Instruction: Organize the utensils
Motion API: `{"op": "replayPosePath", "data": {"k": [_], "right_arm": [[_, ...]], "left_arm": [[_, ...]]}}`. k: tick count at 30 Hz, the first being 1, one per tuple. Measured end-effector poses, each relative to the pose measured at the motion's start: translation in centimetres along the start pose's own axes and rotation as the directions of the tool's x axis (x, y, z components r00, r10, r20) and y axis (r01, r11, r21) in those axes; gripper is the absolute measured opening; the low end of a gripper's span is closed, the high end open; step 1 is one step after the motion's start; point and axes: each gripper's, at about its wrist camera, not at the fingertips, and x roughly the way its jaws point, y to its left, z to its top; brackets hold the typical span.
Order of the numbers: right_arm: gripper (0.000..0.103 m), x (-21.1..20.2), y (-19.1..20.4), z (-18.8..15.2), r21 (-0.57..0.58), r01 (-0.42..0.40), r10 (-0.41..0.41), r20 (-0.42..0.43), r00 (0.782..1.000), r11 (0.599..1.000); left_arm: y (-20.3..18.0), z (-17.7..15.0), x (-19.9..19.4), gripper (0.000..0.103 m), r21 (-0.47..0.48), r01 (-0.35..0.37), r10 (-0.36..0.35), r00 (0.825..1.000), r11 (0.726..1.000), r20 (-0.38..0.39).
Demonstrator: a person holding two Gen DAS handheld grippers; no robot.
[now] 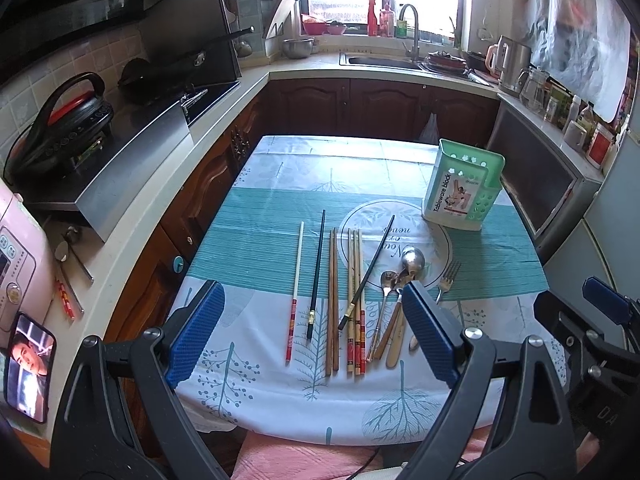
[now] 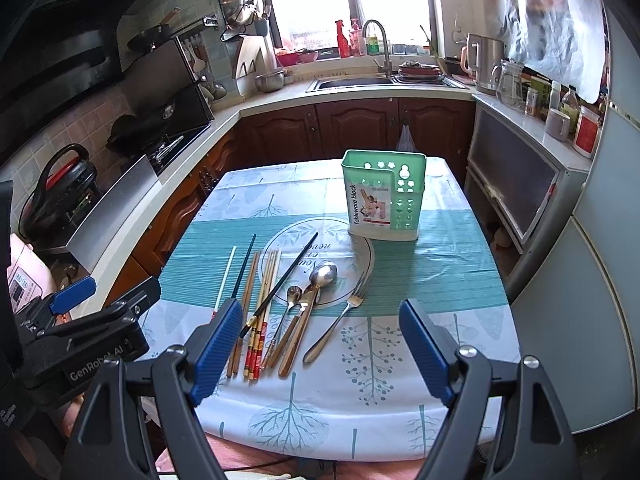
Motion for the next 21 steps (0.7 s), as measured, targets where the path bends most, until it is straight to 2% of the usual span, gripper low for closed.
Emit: {"op": "replayPosePath", "data": {"k": [3, 7, 11, 17, 21], "right_arm": [[0.081, -0.4, 0.1, 0.0, -0.001, 0.011, -0.011, 0.009, 1.000, 1.000], [0.081, -1.1, 0.3, -0.1, 0.003, 0.021, -0.021, 0.029, 0.999, 1.000], [0.081, -1.7, 0.5, -0.3, 0.000, 0.024, -0.024, 0.041, 0.999, 1.000], [0.081, -3.1, 0.6, -0.6, 0.002, 0.024, -0.024, 0.075, 0.997, 1.000], [0.081, -3.9, 0.3, -0.7, 0.011, 0.018, -0.019, 0.096, 0.995, 1.000]], "left_arm": [[0.1, -0.1, -0.5, 0.090, 0.005, 0.014, -0.014, 1.000, 1.000, 0.008], [-0.7, -0.3, -1.5, 0.090, 0.051, -0.027, 0.025, 0.999, 0.998, 0.036], [-0.8, -0.5, -2.5, 0.090, 0.066, 0.003, -0.006, 0.999, 0.998, 0.044], [-0.9, -0.9, -3.7, 0.090, 0.065, 0.046, -0.047, 0.999, 0.997, 0.015], [-0.6, -0.8, -3.6, 0.090, 0.051, 0.118, -0.117, 0.993, 0.992, -0.031]]}}
